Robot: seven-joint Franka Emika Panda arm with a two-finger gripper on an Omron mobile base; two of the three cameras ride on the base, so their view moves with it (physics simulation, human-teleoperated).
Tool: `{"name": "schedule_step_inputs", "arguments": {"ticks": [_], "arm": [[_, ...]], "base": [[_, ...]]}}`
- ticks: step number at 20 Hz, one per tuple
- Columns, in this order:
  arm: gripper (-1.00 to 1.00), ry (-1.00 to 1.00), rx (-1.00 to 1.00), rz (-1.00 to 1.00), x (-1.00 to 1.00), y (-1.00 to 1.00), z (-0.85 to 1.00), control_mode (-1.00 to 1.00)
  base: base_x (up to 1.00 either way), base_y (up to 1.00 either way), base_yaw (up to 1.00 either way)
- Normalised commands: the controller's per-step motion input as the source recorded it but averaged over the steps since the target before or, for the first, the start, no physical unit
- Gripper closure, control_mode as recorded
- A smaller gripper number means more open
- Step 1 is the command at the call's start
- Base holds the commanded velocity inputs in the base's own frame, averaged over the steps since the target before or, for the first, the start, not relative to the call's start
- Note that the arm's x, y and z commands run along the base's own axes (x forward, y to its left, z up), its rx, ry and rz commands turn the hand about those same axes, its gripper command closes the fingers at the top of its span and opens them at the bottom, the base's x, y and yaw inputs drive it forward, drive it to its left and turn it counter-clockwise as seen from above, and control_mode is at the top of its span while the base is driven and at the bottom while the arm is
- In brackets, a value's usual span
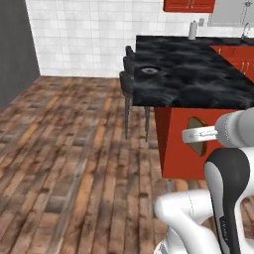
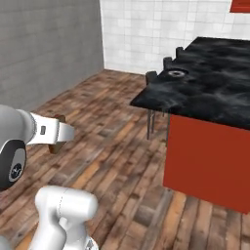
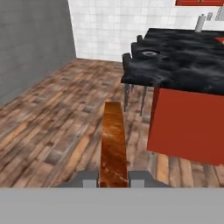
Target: Start the toaster. Once the lever pops up, take the bread to the plate on the dining counter.
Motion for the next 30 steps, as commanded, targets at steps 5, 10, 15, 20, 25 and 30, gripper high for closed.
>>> {"name": "schedule_step_inputs", "arguments": {"ticks": [5,10,15,20,25,30], "arm": [[1.0,0.0,0.0,0.0,0.0,0.0,0.0,1.0],[1.0,0.0,0.0,0.0,0.0,0.0,0.0,1.0],[1.0,0.0,0.0,0.0,0.0,0.0,0.0,1.0],[1.0,0.0,0.0,0.0,0.0,0.0,0.0,1.0],[1.0,0.0,0.0,0.0,0.0,0.0,0.0,1.0],[1.0,0.0,0.0,0.0,0.0,0.0,0.0,1.0]], "base": [[0.33,1.0,-0.38],[0.38,1.0,-0.38],[0.46,1.0,-0.36],[0.59,1.0,-0.32],[0.66,1.0,-0.32],[0.74,1.0,-0.33]]}}
